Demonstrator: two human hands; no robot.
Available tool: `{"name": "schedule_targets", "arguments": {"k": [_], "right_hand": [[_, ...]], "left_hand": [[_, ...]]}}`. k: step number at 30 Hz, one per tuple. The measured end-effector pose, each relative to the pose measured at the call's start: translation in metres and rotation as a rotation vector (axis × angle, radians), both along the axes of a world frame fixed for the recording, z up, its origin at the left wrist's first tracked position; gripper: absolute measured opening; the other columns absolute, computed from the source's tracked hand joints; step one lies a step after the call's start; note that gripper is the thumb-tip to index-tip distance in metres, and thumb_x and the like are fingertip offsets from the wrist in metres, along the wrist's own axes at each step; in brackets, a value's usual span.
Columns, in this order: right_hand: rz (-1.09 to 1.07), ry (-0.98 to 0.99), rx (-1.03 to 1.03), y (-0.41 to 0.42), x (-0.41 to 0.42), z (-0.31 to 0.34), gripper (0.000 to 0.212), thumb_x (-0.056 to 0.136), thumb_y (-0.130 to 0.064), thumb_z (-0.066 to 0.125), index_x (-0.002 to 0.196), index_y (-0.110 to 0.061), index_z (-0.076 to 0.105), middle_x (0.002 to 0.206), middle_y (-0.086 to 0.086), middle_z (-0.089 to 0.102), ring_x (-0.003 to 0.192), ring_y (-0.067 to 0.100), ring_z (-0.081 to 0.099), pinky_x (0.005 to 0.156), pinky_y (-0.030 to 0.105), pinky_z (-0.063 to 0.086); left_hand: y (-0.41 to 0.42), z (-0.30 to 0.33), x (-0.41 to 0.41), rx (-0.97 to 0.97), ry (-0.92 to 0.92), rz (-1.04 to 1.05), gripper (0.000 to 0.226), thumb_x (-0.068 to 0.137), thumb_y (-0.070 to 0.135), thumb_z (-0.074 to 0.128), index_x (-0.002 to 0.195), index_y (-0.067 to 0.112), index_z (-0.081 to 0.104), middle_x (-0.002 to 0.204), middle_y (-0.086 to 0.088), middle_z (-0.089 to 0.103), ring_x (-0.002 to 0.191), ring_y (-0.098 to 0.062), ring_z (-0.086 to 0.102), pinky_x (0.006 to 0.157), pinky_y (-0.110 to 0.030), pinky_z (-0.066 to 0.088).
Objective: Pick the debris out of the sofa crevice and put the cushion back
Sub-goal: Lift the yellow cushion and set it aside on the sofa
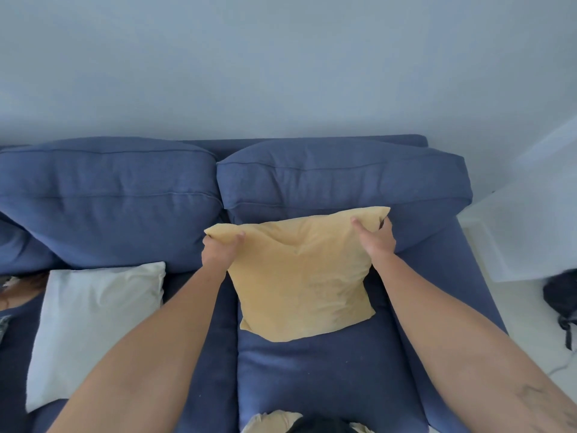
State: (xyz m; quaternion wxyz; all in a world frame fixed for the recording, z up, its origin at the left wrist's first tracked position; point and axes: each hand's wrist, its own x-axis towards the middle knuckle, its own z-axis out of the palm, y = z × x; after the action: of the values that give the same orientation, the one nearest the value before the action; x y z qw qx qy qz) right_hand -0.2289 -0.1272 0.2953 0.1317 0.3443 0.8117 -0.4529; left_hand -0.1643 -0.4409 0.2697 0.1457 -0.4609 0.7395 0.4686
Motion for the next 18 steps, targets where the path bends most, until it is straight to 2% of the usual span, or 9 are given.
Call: {"name": "schedule_targets", "arguments": {"k": [4, 9, 14, 18], "right_hand": [[-0.012, -0.055, 0.004, 0.0, -0.002, -0.002, 0.091, 0.078, -0.06, 0.066, 0.15, -0.024, 0.026, 0.148, 0.002, 0.042, 0.134, 0.028, 0.042, 0.104, 0.043, 0.039], [0.054, -0.041, 0.057, 0.002, 0.016, -0.006, 0.074, 0.083, -0.057, 0.063, 0.141, -0.016, 0.041, 0.14, 0.006, 0.049, 0.131, 0.03, 0.044, 0.101, 0.042, 0.04], [0.133, 0.07, 0.089, 0.004, 0.043, 0.004, 0.053, 0.089, -0.049, 0.061, 0.128, -0.014, 0.053, 0.128, 0.007, 0.059, 0.124, 0.032, 0.049, 0.088, 0.034, 0.038], [0.181, 0.169, 0.067, 0.0, 0.068, 0.02, 0.045, 0.09, -0.044, 0.062, 0.122, -0.014, 0.056, 0.122, 0.006, 0.062, 0.12, 0.032, 0.052, 0.084, 0.032, 0.036]], "left_hand": [[0.007, -0.007, 0.007, -0.083, -0.109, -0.134, 0.088, 0.072, 0.053, 0.076, 0.137, 0.007, 0.039, 0.125, -0.009, 0.057, 0.111, -0.029, 0.058, 0.082, -0.04, 0.054], [0.012, -0.013, 0.037, -0.118, -0.013, -0.141, 0.072, 0.08, 0.044, 0.076, 0.133, 0.008, 0.042, 0.124, -0.012, 0.057, 0.116, -0.031, 0.055, 0.087, -0.042, 0.052], [0.019, -0.001, 0.076, -0.221, 0.062, -0.161, 0.052, 0.086, 0.044, 0.069, 0.118, 0.007, 0.05, 0.111, -0.011, 0.062, 0.108, -0.031, 0.058, 0.082, -0.039, 0.049], [0.025, 0.015, 0.121, -0.26, 0.131, -0.112, 0.046, 0.088, 0.044, 0.066, 0.114, 0.009, 0.052, 0.106, -0.008, 0.062, 0.105, -0.03, 0.057, 0.08, -0.038, 0.046]]}}
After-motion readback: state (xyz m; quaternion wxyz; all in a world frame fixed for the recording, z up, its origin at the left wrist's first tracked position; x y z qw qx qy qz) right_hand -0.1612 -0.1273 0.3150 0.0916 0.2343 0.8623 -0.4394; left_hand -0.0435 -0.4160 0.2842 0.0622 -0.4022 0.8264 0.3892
